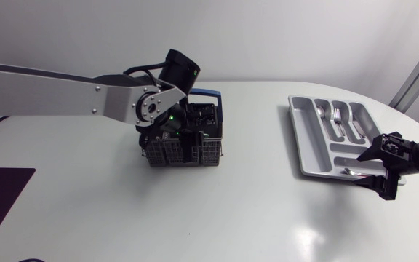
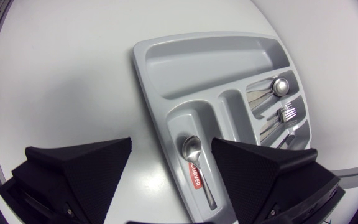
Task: Unload the cutlery basket into the drawer organizer.
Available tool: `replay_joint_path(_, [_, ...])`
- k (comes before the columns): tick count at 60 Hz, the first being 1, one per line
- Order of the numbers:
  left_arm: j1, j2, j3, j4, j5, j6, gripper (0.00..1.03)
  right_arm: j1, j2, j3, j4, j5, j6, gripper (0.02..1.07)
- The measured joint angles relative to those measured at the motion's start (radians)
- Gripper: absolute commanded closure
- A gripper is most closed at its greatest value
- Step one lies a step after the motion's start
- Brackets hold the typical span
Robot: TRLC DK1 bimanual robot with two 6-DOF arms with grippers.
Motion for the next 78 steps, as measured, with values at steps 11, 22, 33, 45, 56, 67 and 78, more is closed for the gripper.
replay_joint_path(11, [-0.002,0.033,0.036,-0.033,0.000,0.000,0.95,0.000,0.000,-0.013,0.000,0.000,0.000,0.14])
replay_joint_path(22, [-0.008,0.043,0.042,-0.033,-0.001,0.001,1.00,0.003,0.000,-0.029,0.003,0.000,0.000,0.14])
replay_joint_path(33, [-0.007,0.036,0.067,-0.034,-0.003,0.006,1.00,0.030,-0.012,-0.050,0.000,-0.009,0.001,0.14])
replay_joint_path(45, [-0.007,-0.038,0.068,-0.068,-0.003,0.008,1.00,0.086,-0.123,-0.077,-0.004,-0.019,0.055,0.14])
replay_joint_path(56, [-0.009,-0.150,0.074,-0.099,0.002,-0.022,1.00,0.185,-0.267,-0.078,-0.035,-0.042,0.184,0.12])
replay_joint_path(67, [-0.028,-0.223,0.110,-0.211,0.066,-0.176,1.00,0.356,-0.419,-0.074,-0.059,-0.059,0.395,0.11])
replay_joint_path(78, [-0.039,-0.225,0.139,-0.292,0.119,-0.412,1.00,0.565,-0.484,-0.064,-0.047,-0.059,0.644,0.11])
